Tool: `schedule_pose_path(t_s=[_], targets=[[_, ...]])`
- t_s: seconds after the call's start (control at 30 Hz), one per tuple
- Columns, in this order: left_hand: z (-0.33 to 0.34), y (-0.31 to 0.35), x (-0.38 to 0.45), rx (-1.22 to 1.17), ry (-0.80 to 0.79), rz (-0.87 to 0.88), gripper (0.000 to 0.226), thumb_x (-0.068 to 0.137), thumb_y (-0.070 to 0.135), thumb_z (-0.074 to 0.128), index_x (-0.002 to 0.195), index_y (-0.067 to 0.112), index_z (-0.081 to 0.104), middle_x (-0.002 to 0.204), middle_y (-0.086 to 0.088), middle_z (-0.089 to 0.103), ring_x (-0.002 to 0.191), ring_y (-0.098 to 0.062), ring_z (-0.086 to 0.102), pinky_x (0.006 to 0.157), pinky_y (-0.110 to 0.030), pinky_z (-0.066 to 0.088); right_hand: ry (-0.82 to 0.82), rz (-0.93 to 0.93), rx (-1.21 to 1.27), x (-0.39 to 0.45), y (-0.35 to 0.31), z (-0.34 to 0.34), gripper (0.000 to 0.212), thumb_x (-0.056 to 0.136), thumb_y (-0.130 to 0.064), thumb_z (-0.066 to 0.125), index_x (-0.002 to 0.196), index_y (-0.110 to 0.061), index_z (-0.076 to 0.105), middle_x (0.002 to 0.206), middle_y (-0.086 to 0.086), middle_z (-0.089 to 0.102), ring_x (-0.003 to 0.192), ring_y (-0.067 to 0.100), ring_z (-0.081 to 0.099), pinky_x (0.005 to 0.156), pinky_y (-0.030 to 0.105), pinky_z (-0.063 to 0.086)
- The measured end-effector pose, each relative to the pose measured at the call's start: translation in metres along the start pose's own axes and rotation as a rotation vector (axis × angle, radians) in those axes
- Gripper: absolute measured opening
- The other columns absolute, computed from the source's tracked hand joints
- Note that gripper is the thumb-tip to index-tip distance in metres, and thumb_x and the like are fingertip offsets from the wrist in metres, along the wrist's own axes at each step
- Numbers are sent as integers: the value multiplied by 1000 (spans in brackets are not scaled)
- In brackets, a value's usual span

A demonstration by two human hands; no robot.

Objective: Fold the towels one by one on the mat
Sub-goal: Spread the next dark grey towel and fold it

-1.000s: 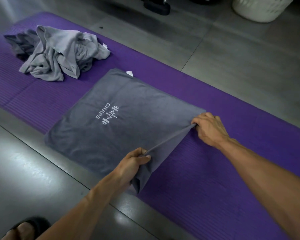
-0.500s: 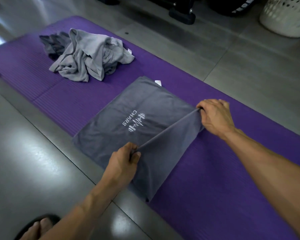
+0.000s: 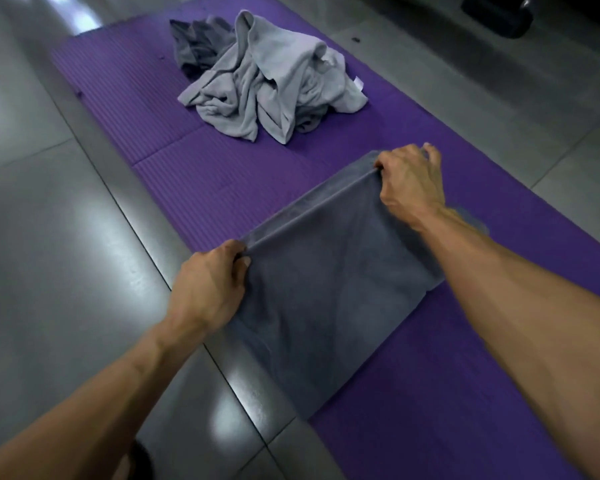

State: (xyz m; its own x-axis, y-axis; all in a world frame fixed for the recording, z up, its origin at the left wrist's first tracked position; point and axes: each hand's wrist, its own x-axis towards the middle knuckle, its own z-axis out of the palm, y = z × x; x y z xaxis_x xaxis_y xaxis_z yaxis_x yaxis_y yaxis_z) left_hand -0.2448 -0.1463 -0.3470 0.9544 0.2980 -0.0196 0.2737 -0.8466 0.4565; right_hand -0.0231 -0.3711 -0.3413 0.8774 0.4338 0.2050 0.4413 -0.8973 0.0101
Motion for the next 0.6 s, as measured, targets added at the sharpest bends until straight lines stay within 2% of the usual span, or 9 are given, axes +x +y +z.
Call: schedule_pose_path(t_s=[0.23,0.37,0.43,0.5,0.57,0.6], targets=[[13,-28,15,154,-10,-39,22,97,31,43,110,22,58,91,-10,69,83,-36,63,69,-40,50,2,-94,8,27,-20,45,22,89,-10,48,101,-12,66,98,12,66,104,32,53,108,48,22],[16,-26,18,240,38,-37,21,94,26,47,107,18,61,95,-7,66,87,-32,62,66,-35,41,48,-103,27,26,-15,56,21,91,-18,50,100,-13,68,100,10,65,108,30,53,109,49,23],[17,-23,21,276,102,-4,23,88,21,53,108,13,63,99,-10,61,90,-34,57,70,-39,42,56,-101,37,27,-14,58,24,91,-23,53,108,-13,67,113,9,63,120,28,49,110,50,23],[22,-10,23,249,146,120,31,83,21,49,109,11,63,105,-12,59,93,-35,54,76,-43,43,54,-43,89,23,-16,56,35,90,-27,56,120,-12,61,129,11,55,129,29,44,110,50,25],[35,13,24,181,63,284,40,84,27,40,115,11,62,116,-9,59,106,-33,55,87,-44,44,84,-11,208,9,-23,51,41,91,-30,51,125,-9,57,132,13,53,125,32,47,105,49,33],[44,24,24,158,-7,316,46,88,31,38,124,12,59,127,-9,56,119,-32,52,98,-44,42,94,-33,275,-2,-30,50,43,91,-31,48,125,-7,57,131,15,55,121,33,51,102,49,38]])
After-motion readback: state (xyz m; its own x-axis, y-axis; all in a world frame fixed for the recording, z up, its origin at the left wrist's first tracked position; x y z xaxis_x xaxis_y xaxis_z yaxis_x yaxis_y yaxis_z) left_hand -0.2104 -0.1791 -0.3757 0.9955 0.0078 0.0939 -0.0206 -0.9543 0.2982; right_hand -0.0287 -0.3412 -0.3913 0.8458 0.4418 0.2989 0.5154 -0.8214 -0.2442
